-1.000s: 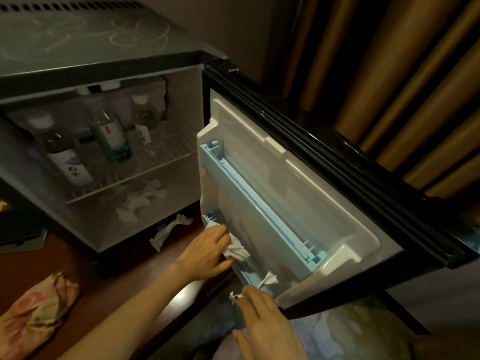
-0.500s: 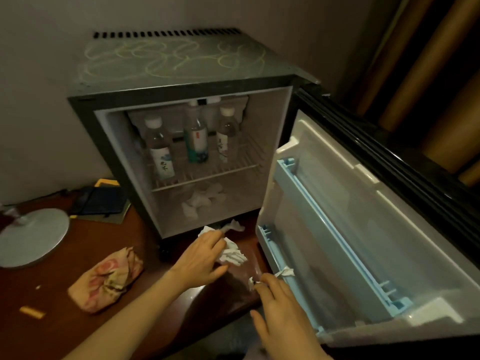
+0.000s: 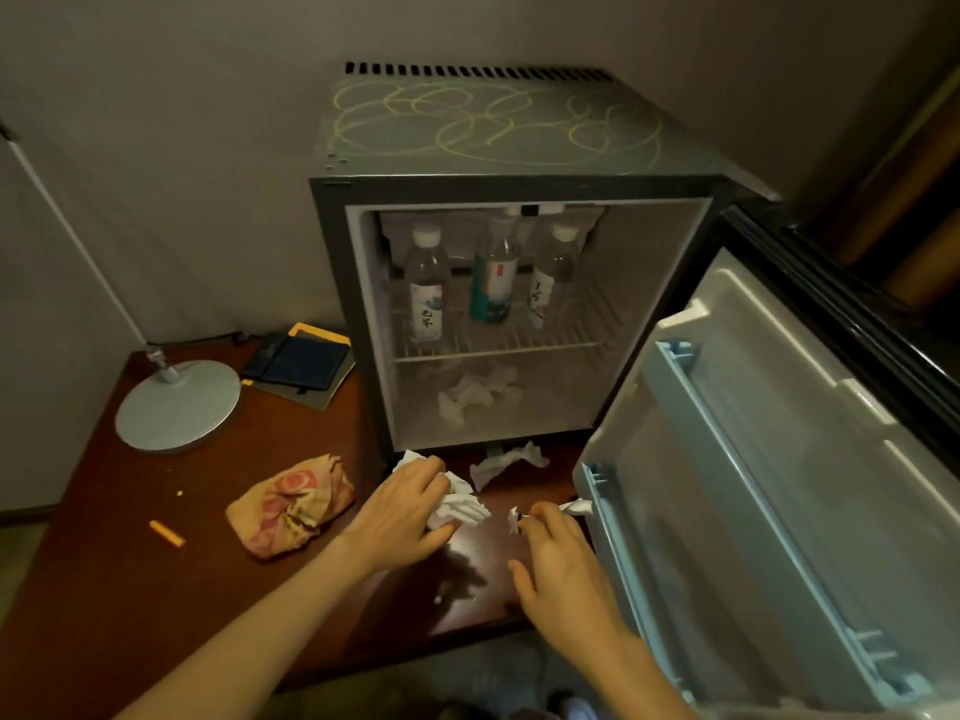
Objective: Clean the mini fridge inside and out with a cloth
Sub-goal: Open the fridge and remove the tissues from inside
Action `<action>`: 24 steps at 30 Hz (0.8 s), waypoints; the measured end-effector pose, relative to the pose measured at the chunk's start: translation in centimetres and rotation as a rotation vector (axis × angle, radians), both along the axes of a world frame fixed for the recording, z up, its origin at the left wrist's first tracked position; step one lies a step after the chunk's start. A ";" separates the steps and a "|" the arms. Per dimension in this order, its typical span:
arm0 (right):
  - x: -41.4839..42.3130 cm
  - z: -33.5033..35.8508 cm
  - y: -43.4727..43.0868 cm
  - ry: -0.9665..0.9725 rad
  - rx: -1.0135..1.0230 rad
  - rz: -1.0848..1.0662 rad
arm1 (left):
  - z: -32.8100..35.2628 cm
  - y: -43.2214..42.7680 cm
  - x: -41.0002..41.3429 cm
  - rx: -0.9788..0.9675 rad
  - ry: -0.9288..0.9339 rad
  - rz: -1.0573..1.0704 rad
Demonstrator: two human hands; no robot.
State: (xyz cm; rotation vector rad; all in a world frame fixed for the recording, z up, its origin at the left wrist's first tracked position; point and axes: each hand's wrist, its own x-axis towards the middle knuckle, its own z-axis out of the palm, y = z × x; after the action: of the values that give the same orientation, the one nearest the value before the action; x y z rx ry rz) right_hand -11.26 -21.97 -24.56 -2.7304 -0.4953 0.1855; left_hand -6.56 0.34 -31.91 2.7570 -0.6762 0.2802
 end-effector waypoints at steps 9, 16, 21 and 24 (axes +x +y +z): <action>1.2 -0.1 2.0 0.032 -0.045 0.067 | 0.4 2.3 -2.3 -0.037 0.019 0.132; 2.5 -1.4 2.9 0.047 -0.105 0.065 | -0.8 2.1 -3.2 -0.038 0.023 0.199; 3.4 -2.8 2.8 0.043 -0.129 0.066 | -1.7 1.3 -3.0 -0.047 0.016 0.199; 3.8 -3.9 2.5 0.028 -0.122 0.048 | -2.6 1.1 -2.6 -0.055 0.003 0.206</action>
State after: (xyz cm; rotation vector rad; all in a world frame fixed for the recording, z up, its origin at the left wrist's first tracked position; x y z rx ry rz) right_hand -7.50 -19.45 -28.50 -2.8320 -0.5589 0.2741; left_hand -9.12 1.45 -34.53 2.7753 -0.3777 0.3331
